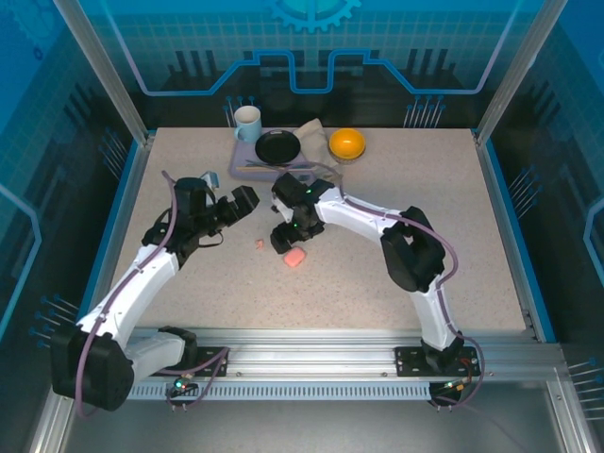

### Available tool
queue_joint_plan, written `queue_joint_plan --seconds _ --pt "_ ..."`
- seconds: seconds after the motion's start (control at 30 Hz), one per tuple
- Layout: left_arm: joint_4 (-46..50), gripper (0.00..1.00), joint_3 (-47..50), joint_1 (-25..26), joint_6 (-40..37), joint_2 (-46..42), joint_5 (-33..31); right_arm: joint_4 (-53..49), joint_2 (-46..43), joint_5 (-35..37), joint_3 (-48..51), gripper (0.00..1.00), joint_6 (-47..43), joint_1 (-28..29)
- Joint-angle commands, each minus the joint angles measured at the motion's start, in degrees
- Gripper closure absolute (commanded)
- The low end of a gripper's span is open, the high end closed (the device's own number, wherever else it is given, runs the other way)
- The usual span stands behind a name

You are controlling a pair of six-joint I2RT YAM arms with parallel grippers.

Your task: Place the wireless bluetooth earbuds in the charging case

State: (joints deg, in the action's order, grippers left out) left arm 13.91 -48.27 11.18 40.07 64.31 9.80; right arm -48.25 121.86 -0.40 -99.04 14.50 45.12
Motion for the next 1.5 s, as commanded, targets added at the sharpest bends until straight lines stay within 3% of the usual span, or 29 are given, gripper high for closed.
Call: queue_joint_plan --seconds 0.0,0.37,0.63,1.13,1.3,1.37,1.47 --pt "0.61 0.01 -2.07 -0.81 -1.14 1.21 2.12 -5.49 1.81 1.19 -1.9 0.17 -4.96 1.09" --pt "-1.73 0.01 -2.18 -0.9 -0.35 2.99 3.73 -5.75 5.93 2.84 -2.44 0.17 -3.51 4.51" --pt "-4.7 0.01 -0.58 -0.98 2.87 1.52 5.3 -7.51 8.02 10.04 -4.34 0.21 1.84 4.7" --pt "-0.61 0.01 -1.13 -0.98 1.85 -1.0 6.35 -9.76 9.61 12.12 -4.71 0.27 6.92 6.65" --pt "-0.82 0.01 -0.6 -0.98 1.86 -1.12 6.81 -11.01 8.43 12.46 -3.62 0.37 14.85 5.8" --pt "-1.24 0.01 -0.52 -0.98 1.98 -0.75 7.47 -10.67 6.78 12.2 -1.28 0.44 20.44 5.01" --pt "-2.11 0.01 -0.51 -0.98 2.59 0.17 8.61 -9.34 3.49 11.47 4.36 0.46 29.35 3.52"
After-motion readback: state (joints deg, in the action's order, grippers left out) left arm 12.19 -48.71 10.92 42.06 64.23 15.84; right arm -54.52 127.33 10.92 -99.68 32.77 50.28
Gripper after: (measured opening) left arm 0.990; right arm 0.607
